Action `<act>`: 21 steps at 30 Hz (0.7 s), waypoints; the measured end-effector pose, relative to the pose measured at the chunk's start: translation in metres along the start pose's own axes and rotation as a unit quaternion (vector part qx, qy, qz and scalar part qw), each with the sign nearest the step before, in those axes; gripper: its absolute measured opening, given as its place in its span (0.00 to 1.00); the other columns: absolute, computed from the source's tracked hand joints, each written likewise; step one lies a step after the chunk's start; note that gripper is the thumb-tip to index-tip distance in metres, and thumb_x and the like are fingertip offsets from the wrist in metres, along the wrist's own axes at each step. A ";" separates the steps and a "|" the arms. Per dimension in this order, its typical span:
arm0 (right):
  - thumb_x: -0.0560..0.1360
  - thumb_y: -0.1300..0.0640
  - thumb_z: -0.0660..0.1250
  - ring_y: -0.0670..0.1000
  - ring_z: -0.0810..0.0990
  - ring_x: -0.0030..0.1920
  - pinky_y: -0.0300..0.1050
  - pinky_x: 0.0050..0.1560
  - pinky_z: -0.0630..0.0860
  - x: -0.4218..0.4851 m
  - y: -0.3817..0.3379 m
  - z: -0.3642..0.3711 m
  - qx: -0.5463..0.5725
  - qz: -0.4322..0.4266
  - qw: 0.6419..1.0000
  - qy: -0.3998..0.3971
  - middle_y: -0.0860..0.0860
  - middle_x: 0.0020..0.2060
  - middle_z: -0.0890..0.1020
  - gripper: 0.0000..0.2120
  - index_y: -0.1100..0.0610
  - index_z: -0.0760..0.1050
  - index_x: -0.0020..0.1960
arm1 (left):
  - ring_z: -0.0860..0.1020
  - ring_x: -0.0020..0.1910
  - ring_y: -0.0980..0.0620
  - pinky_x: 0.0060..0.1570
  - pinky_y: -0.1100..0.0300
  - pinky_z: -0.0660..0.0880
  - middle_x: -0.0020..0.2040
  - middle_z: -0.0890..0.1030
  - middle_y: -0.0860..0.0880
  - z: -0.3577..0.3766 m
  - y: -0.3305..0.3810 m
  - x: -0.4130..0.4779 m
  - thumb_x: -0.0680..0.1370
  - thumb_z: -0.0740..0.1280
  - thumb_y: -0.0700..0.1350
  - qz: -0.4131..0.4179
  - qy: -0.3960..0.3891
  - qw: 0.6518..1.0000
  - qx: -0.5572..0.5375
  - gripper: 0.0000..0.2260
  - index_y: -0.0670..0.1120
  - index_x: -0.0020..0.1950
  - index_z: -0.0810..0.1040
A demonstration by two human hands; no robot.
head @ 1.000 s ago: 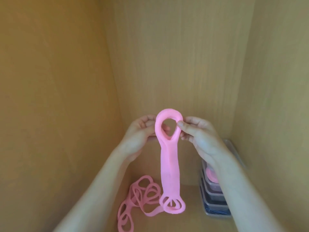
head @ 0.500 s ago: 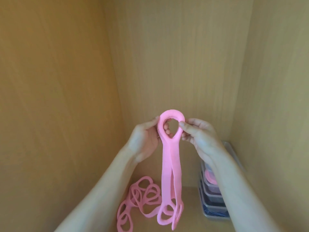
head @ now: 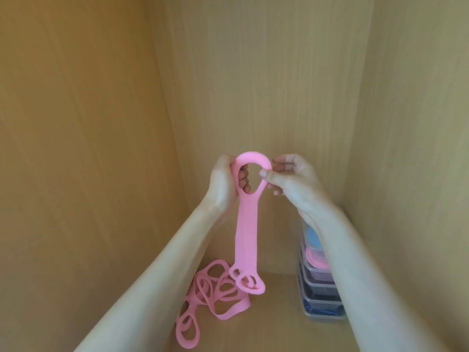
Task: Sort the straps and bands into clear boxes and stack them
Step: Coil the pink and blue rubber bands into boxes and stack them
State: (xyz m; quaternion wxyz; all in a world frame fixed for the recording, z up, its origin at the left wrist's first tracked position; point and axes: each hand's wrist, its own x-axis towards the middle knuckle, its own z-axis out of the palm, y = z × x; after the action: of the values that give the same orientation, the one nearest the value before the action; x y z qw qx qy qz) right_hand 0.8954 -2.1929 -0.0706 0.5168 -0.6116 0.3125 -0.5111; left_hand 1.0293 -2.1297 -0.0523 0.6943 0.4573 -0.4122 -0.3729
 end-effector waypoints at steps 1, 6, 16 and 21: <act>0.70 0.57 0.79 0.46 0.82 0.34 0.40 0.33 0.73 0.002 -0.003 -0.002 -0.004 -0.005 1.000 -0.020 0.52 0.50 0.82 0.17 0.50 0.77 0.55 | 0.61 0.28 0.51 0.34 0.55 0.62 0.29 0.64 0.49 0.000 0.001 0.001 0.79 0.51 0.42 0.000 -0.003 1.000 -0.003 0.13 0.44 0.37 0.69; 0.74 0.54 0.75 0.44 0.76 0.31 0.33 0.30 0.70 0.010 -0.017 -0.005 -0.068 -0.048 0.990 -0.115 0.47 0.33 0.82 0.02 0.53 0.84 0.45 | 0.63 0.30 0.50 0.35 0.55 0.64 0.31 0.65 0.48 -0.004 0.005 0.005 0.79 0.50 0.43 -0.014 -0.029 0.999 -0.039 0.13 0.41 0.42 0.72; 0.75 0.55 0.75 0.38 0.73 0.28 0.36 0.37 0.70 0.019 -0.052 0.005 -0.114 -0.120 0.983 -0.077 0.41 0.29 0.80 0.04 0.53 0.83 0.41 | 0.72 0.58 0.40 0.62 0.46 0.65 0.58 0.76 0.37 -0.034 -0.053 -0.017 0.71 0.64 0.48 -0.074 -0.168 0.979 -0.091 0.20 0.40 0.60 0.75; 0.75 0.55 0.75 0.40 0.76 0.32 0.36 0.38 0.72 0.023 -0.062 0.008 -0.089 -0.130 0.987 -0.044 0.43 0.32 0.81 0.05 0.52 0.83 0.40 | 0.79 0.53 0.43 0.56 0.48 0.74 0.51 0.82 0.39 -0.016 -0.076 -0.031 0.64 0.61 0.40 -0.072 -0.215 0.971 0.071 0.25 0.37 0.61 0.75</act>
State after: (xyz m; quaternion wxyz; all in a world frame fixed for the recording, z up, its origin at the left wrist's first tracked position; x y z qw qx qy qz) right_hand 0.9004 -2.1951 -0.0044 0.4033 -0.7121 0.2515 -0.5167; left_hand 1.0214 -2.1200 -0.1350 0.5268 0.4428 -0.5428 -0.4813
